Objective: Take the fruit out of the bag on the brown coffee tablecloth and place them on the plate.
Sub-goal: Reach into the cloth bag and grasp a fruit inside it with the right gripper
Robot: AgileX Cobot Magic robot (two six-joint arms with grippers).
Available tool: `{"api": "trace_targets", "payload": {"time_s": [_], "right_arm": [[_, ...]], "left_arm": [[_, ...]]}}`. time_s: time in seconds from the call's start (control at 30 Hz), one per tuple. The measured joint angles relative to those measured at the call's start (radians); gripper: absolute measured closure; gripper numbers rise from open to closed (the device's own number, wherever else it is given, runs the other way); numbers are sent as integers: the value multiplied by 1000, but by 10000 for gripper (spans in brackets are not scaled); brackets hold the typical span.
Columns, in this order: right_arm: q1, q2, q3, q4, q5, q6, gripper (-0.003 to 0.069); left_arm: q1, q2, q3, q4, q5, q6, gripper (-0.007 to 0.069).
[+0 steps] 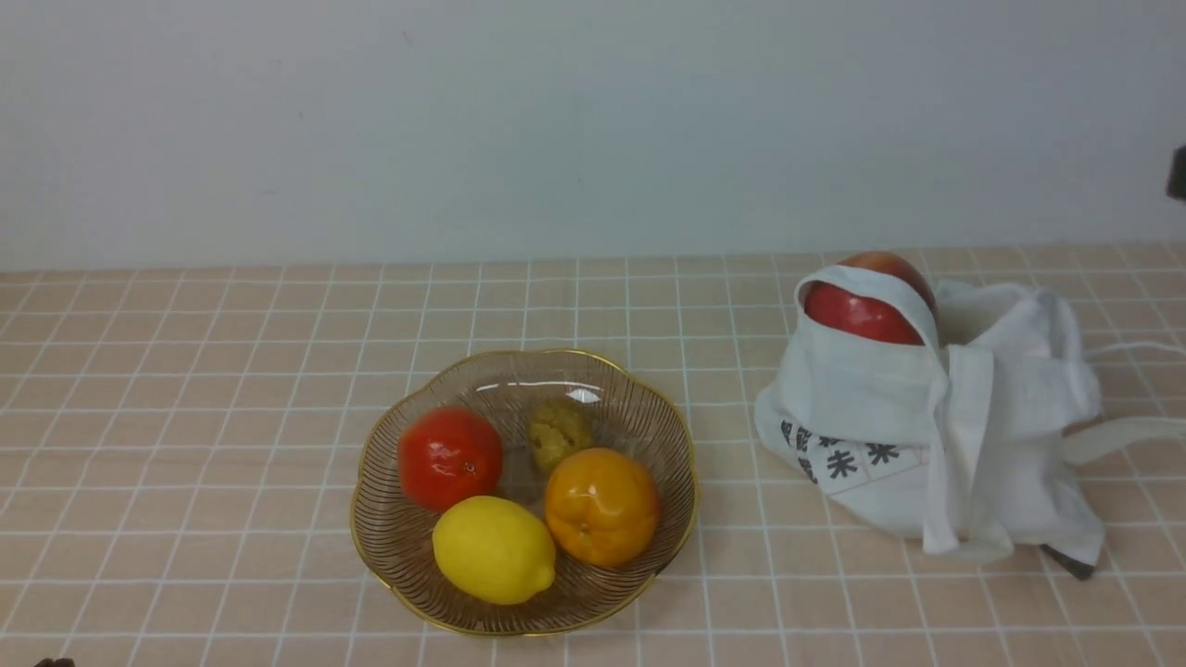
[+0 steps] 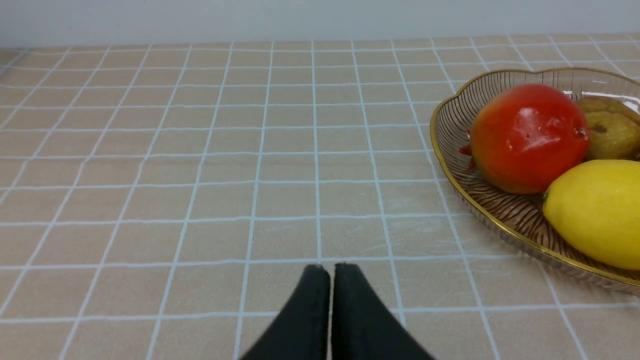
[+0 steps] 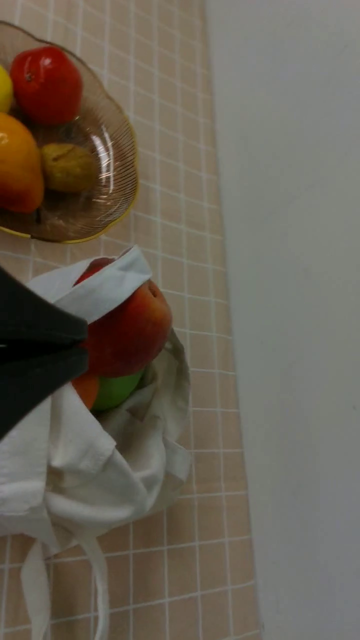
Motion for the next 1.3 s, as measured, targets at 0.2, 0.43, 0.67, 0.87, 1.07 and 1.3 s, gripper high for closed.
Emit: {"api": "trace_targets", "payload": {"time_s": [0.2,0.43,0.67,0.87,1.07,1.3], "right_arm": [[0,244,-202,21,113,-17,673],[0,425,-289,85,123,-24,590],[0,601,-314,223,83,-49,244],[0,684,-324,252,94,-50,17],[0,718,-330,255,172,-48,-17],[0,719,-331,258,255,-1,52]], "left_arm": [[0,0,0,0,0,0,632],[0,0,0,0,0,0,632],[0,0,0,0,0,0,632],[0,0,0,0,0,0,632],[0,0,0,0,0,0,632],[0,0,0,0,0,0,632]]}}
